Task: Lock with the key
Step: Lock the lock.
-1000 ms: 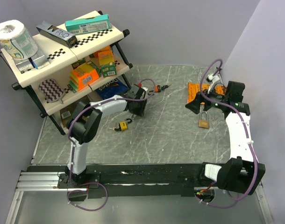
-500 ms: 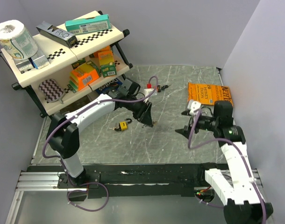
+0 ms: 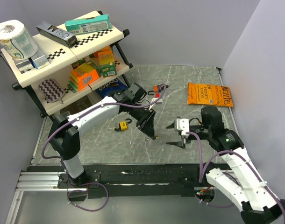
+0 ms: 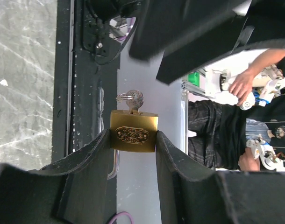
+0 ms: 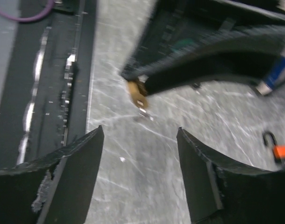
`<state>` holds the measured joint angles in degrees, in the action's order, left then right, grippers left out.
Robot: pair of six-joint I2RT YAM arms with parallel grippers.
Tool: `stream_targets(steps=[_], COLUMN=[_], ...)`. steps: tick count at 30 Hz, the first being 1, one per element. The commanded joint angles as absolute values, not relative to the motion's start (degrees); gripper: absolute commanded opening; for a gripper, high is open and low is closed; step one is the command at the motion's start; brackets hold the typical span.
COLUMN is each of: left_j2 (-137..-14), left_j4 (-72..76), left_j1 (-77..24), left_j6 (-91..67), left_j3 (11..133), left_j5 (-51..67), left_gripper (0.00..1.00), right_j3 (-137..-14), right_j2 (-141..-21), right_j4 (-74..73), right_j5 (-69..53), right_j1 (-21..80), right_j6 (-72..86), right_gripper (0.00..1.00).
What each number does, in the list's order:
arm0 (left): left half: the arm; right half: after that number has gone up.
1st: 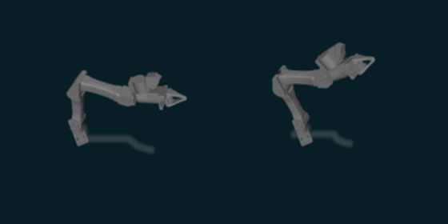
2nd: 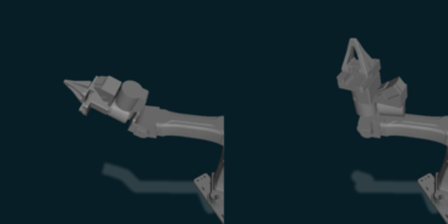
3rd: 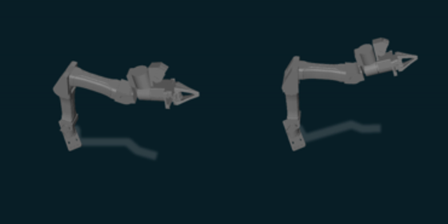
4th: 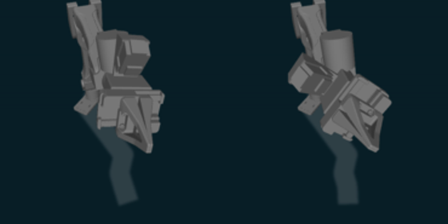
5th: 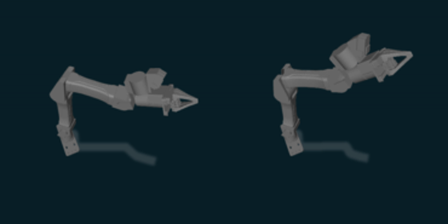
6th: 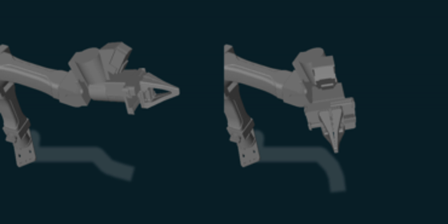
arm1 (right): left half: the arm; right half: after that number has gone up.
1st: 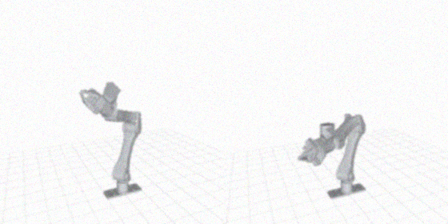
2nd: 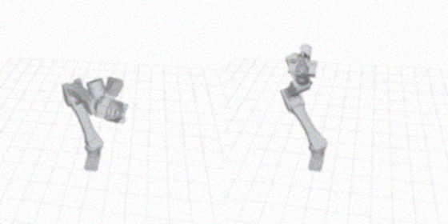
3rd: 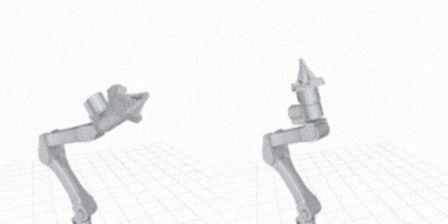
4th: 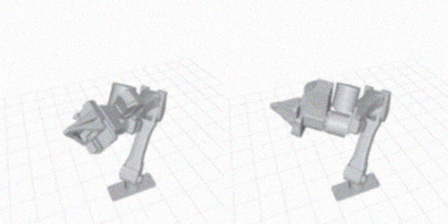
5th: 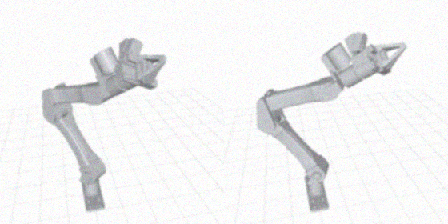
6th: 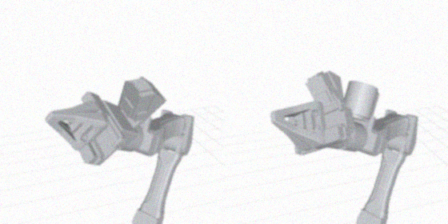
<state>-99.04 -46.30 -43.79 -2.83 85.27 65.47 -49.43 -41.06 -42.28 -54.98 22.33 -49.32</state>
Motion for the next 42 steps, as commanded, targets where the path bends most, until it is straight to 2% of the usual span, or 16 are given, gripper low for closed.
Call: stream_targets(steps=[1,11,19,34,36,37,38,39,41,42], left_j2=[-97.91,-98.09,-98.35,-99.32,-99.4,-99.4,-99.4,-99.4,-99.06,-98.79], left_j4=[-46.14,-44.56,-43.07,-45.18,-44.65,-44.39,-44.38,-44.47,-45.44,-45.53], left_j1=[-43.77,-45.0,-45.44,-45.44,-45.44,-45.44,-45.44,-45.44,-45.35,-44.83], left_j6=[-3.43,-5.54,-7.12,-6.33,-7.2,-7.47,-7.47,-7.38,-6.68,-6.51], left_j3=[88.07,88.07,87.63,88.86,89.03,89.03,89.03,89.03,88.68,88.33], left_j5=[71.01,71.37,71.1,72.68,73.3,73.56,73.74,73.57,72.34,72.07], left_gripper=[0.01,0.01,0.01,0.01,0.01,0.01,0.01,0.1,0.27,0.45], right_j3=[-51.15,-51.15,-49.75,-48.34,-48.43,-48.69,-48.78,-48.95,-49.22,-49.22], right_j2=[-41.04,-44.21,-45.17,-45.53,-45.62,-45.62,-45.7,-45.62,-45.44,-45.35], right_j4=[-40.0,-34.99,-30.24,-30.94,-30.94,-31.02,-30.94,-30.85,-30.5,-30.5], right_j5=[-53.27,-51.33,-50.71,-48.52,-48.25,-48.25,-48.34,-48.34,-48.08,-47.73], right_j1=[28.28,32.51,34.98,37.26,37.35,37.53,37.44,37.53,37.44,37.35], right_j6=[-48.35,-44.74,-41.66,-45.09,-45.17,-45.09,-44.83,-44.39,-43.42,-42.63], right_gripper=[0.7,0.66,0.57,0.41,0.32,0.16,0.06,0.0,0.0,0.0])
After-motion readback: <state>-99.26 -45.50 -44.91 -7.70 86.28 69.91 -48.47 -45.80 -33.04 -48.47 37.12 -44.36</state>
